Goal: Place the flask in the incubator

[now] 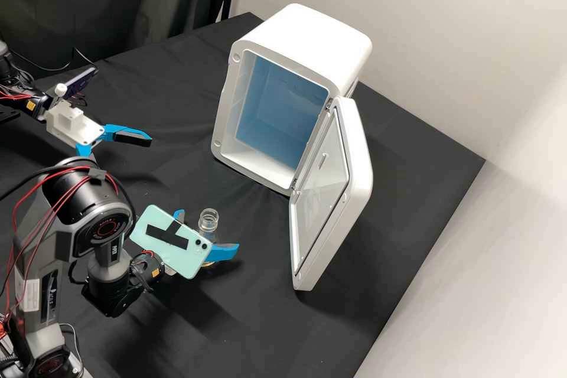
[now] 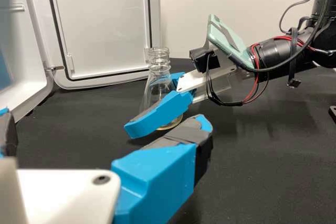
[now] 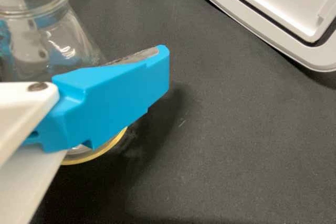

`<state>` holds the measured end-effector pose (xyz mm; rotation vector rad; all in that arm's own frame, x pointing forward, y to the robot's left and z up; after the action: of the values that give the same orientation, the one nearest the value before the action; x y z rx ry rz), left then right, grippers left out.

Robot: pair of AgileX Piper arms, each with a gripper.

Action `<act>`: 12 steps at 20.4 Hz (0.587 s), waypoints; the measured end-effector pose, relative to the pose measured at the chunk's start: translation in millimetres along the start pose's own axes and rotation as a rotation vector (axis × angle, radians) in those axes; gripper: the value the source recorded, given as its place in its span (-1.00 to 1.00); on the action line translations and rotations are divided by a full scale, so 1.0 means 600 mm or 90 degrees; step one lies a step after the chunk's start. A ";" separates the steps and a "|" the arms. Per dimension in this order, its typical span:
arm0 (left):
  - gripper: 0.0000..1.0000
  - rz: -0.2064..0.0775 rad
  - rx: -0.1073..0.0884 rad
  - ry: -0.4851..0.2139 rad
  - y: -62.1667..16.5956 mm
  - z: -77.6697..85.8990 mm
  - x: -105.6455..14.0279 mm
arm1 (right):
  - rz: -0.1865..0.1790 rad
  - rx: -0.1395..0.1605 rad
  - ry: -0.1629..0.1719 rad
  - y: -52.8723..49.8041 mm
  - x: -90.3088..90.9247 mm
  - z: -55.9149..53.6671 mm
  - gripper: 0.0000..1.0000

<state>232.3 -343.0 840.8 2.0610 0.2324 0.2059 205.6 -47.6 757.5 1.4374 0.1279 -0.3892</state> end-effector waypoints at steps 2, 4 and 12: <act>1.00 0.000 0.000 0.000 0.000 0.000 0.000 | 0.000 0.000 0.000 0.000 0.000 0.000 1.00; 1.00 0.000 0.000 0.000 0.000 0.000 0.000 | -0.002 -0.001 0.002 0.000 0.000 0.000 1.00; 1.00 0.000 0.000 0.000 0.000 0.000 0.000 | -0.007 0.024 0.036 0.008 -0.006 -0.004 -1.00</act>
<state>232.3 -343.0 840.8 2.0610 0.2324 0.2059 204.1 -44.2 762.6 1.4852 0.1750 -0.3626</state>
